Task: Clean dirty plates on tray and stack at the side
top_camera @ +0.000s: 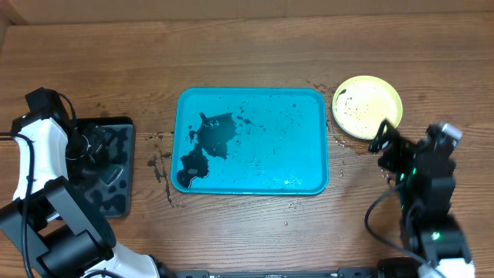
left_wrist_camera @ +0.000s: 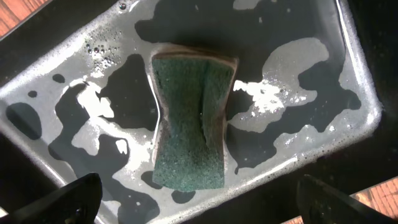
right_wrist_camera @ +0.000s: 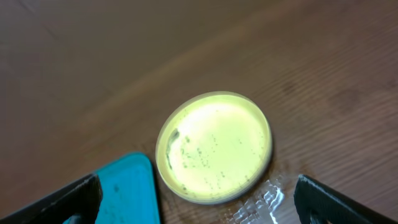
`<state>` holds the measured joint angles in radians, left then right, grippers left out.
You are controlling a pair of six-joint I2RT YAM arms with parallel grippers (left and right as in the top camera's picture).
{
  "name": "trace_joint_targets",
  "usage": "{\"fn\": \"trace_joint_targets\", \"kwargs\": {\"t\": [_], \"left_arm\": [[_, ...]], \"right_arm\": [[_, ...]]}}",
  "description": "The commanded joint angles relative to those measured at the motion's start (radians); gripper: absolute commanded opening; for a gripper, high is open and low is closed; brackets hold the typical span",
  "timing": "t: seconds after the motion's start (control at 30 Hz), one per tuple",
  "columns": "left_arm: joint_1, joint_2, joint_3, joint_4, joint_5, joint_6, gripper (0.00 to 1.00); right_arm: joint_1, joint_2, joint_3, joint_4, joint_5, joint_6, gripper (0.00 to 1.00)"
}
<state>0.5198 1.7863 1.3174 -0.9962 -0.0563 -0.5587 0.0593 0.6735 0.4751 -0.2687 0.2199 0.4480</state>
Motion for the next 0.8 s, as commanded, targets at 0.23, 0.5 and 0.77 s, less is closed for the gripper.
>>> {"fn": "trace_joint_targets", "kwargs": {"t": [0.23,0.5,0.77], "left_arm": [[0.003,-0.008,0.019,0.003,-0.002,-0.003,1.00],[0.003,-0.008,0.019,0.003,-0.002,-0.003,1.00],[0.003,-0.008,0.019,0.003,-0.002,-0.003,1.00]], "right_arm": [[-0.005,-0.343,-0.332,0.201,-0.031,-0.008,1.00],[-0.005,-0.492,-0.404,0.206,-0.031,-0.008,1.00],[-0.005,-0.574,-0.449,0.233,-0.034,-0.008,1.00]]}}
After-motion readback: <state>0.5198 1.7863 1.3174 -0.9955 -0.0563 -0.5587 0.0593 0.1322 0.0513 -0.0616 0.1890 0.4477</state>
